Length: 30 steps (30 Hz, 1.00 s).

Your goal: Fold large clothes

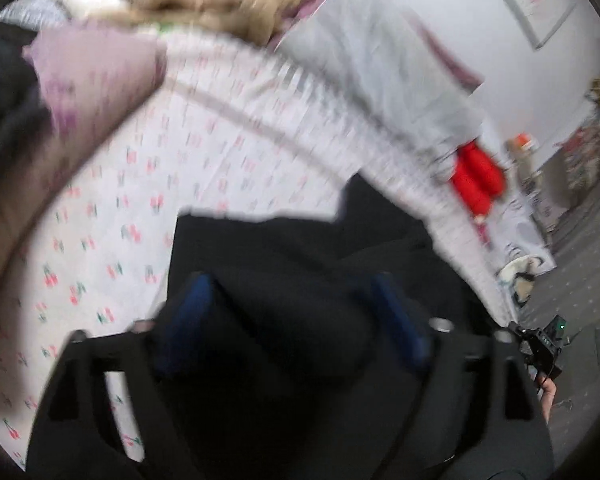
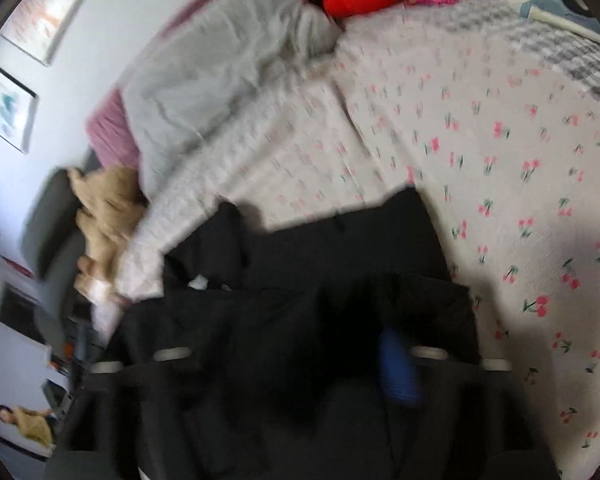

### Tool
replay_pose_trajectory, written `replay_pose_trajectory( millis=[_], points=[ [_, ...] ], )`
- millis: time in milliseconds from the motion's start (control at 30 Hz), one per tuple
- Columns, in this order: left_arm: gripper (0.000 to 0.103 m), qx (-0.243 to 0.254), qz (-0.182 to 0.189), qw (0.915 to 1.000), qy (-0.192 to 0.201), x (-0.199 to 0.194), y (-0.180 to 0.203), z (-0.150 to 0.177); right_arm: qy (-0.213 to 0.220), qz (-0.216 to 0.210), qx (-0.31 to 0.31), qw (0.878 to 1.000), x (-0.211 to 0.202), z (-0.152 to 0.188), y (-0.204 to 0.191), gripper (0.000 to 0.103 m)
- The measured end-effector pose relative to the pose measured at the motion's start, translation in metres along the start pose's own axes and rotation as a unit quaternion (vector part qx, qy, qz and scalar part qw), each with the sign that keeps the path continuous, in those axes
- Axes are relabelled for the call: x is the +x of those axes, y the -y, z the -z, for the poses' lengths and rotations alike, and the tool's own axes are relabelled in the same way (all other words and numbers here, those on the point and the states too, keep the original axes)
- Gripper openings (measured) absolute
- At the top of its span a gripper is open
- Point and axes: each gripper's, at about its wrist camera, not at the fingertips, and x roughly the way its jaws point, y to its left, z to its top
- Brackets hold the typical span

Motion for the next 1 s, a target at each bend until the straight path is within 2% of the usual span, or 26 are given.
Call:
replay_pose_trajectory(
  millis=[67,133,167,200,233,267,300,333,367,400,433,467,533,567,600,700,733,867,933,1000],
  points=[
    [0.088,0.033,-0.004,0.9994,0.013,-0.013,0.003,-0.002,0.03,-0.011,-0.016,0.999,-0.021,-0.001,-0.002,0.083],
    [0.089,0.075,-0.035,0.9964,0.017,-0.015,0.004,-0.001,0.051,0.007,-0.039,0.998,-0.03,0.002,-0.005,0.083],
    [0.089,0.091,-0.052,0.9944,0.012,-0.01,0.003,0.0,0.056,0.03,-0.057,0.996,-0.028,0.005,-0.006,0.083],
    [0.089,0.117,-0.085,0.9895,-0.005,0.002,0.0,0.005,0.051,0.064,-0.076,0.994,-0.021,0.009,-0.006,0.083],
    [0.089,0.123,-0.103,0.987,-0.018,0.012,-0.004,0.007,0.046,0.09,-0.09,0.991,-0.014,0.012,-0.005,0.083],
    [0.085,0.123,-0.116,0.9848,-0.04,0.025,-0.01,0.011,0.034,0.139,-0.117,0.983,0.004,0.019,-0.005,0.083],
    [0.072,0.114,-0.117,0.984,-0.071,0.042,-0.018,0.016,0.025,0.164,-0.132,0.977,0.016,0.023,-0.007,0.083],
    [0.067,0.103,-0.114,0.9838,-0.092,0.053,-0.022,0.02,0.01,0.209,-0.159,0.965,0.034,0.03,-0.007,0.08],
    [0.056,0.092,-0.11,0.9847,-0.099,0.06,-0.025,0.022,0.005,0.232,-0.174,0.957,0.044,0.034,-0.007,0.073],
    [0.053,0.083,-0.112,0.9856,-0.096,0.062,-0.024,0.023,0.004,0.247,-0.189,0.95,0.053,0.039,-0.009,0.069],
    [0.05,0.08,-0.12,0.9861,-0.082,0.061,-0.019,0.022,0.009,0.251,-0.201,0.947,0.054,0.043,-0.013,0.058],
    [0.043,0.081,-0.124,0.9865,-0.07,0.058,-0.015,0.021,0.018,0.254,-0.209,0.944,0.053,0.045,-0.015,0.037],
    [0.026,0.082,-0.139,0.9865,-0.028,0.047,-0.002,0.021,0.042,0.258,-0.214,0.941,0.045,0.045,-0.024,0.01],
    [0.01,0.081,-0.141,0.9867,-0.013,0.044,0.0,0.02,0.053,0.248,-0.209,0.945,0.04,0.043,-0.026,0.01],
    [0.007,0.076,-0.131,0.9885,0.005,0.04,0.005,0.019,0.069,0.241,-0.206,0.946,0.037,0.041,-0.029,0.01],
    [0.006,0.085,-0.125,0.9865,0.063,0.031,0.027,0.01,0.117,0.242,-0.232,0.935,0.025,0.04,-0.051,0.009],
    [0.006,0.09,-0.121,0.9856,0.076,0.029,0.033,0.006,0.142,0.241,-0.249,0.927,0.02,0.037,-0.063,0.009],
    [0.006,0.111,-0.115,0.9763,0.146,0.019,0.054,-0.028,0.207,0.241,-0.262,0.911,0.014,0.013,-0.09,0.009],
    [0.006,0.115,-0.13,0.9724,0.156,0.029,0.054,-0.042,0.217,0.246,-0.255,0.91,0.026,-0.007,-0.094,0.009],
    [0.006,0.107,-0.147,0.973,0.142,0.051,0.043,-0.055,0.205,0.248,-0.244,0.915,0.045,-0.025,-0.089,0.009]
  ],
)
